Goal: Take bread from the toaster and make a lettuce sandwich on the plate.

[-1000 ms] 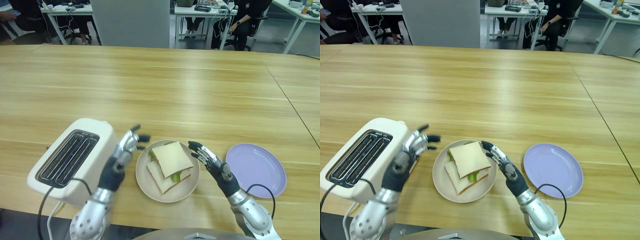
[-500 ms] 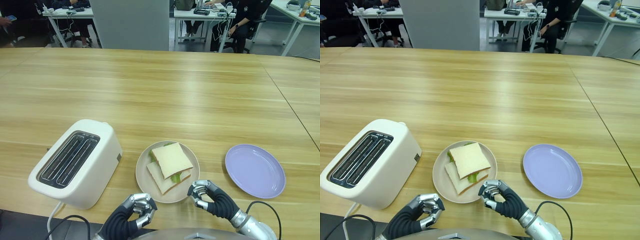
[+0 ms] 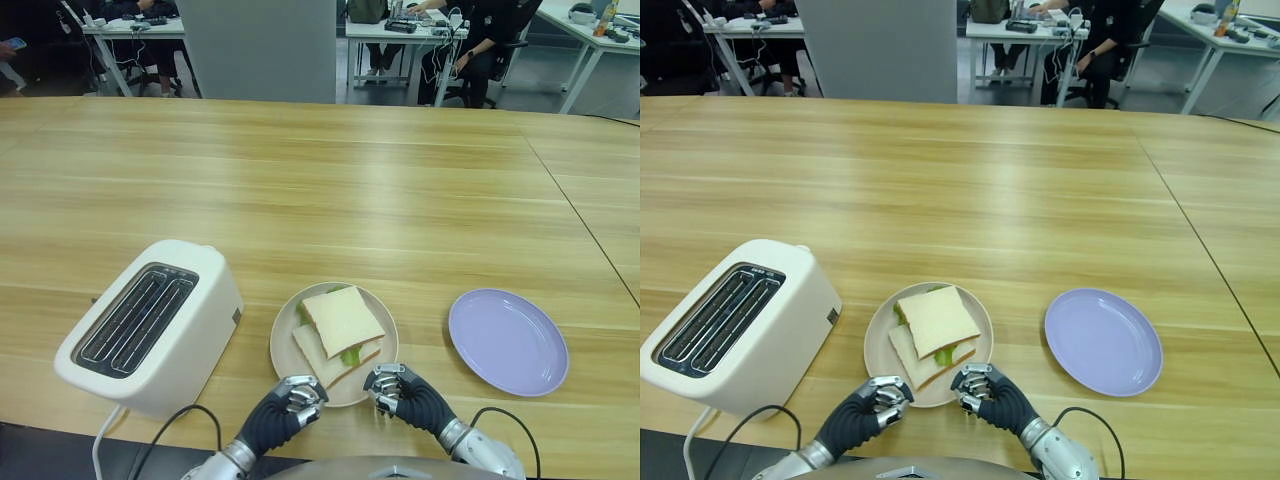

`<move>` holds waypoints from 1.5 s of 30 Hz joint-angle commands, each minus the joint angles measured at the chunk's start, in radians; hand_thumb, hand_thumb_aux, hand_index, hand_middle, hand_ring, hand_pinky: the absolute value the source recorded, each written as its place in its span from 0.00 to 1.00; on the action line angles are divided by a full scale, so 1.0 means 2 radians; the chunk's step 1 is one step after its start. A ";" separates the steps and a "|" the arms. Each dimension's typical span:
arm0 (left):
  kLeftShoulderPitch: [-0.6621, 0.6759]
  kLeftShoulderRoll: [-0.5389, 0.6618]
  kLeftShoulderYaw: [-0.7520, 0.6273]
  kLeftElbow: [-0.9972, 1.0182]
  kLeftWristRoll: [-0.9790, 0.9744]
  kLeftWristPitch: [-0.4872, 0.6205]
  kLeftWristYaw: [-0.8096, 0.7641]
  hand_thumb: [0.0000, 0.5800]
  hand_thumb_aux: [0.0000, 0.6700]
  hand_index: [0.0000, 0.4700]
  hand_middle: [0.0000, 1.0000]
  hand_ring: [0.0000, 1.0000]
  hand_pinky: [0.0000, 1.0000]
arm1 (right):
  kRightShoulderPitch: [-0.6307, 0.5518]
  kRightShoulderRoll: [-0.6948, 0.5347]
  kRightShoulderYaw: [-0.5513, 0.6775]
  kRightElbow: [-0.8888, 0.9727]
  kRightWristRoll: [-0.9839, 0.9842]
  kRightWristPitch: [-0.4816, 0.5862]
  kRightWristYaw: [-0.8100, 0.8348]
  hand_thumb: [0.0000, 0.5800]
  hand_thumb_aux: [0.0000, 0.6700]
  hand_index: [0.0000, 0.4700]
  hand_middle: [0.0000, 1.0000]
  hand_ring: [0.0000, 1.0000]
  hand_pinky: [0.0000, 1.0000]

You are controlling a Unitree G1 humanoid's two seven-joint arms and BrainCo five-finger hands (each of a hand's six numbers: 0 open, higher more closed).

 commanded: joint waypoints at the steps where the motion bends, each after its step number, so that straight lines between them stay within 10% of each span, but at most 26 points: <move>1: -0.004 0.002 -0.018 0.029 0.018 0.021 0.007 1.00 1.00 0.98 0.89 0.89 0.89 | 0.000 0.009 -0.007 0.041 0.010 0.028 -0.002 1.00 1.00 0.98 0.71 0.71 0.71; 45: -0.406 -0.104 0.023 0.348 0.034 0.019 0.072 1.00 1.00 0.98 0.85 0.85 0.85 | -0.298 0.139 -0.132 0.298 0.026 0.007 -0.079 1.00 1.00 0.98 0.69 0.69 0.69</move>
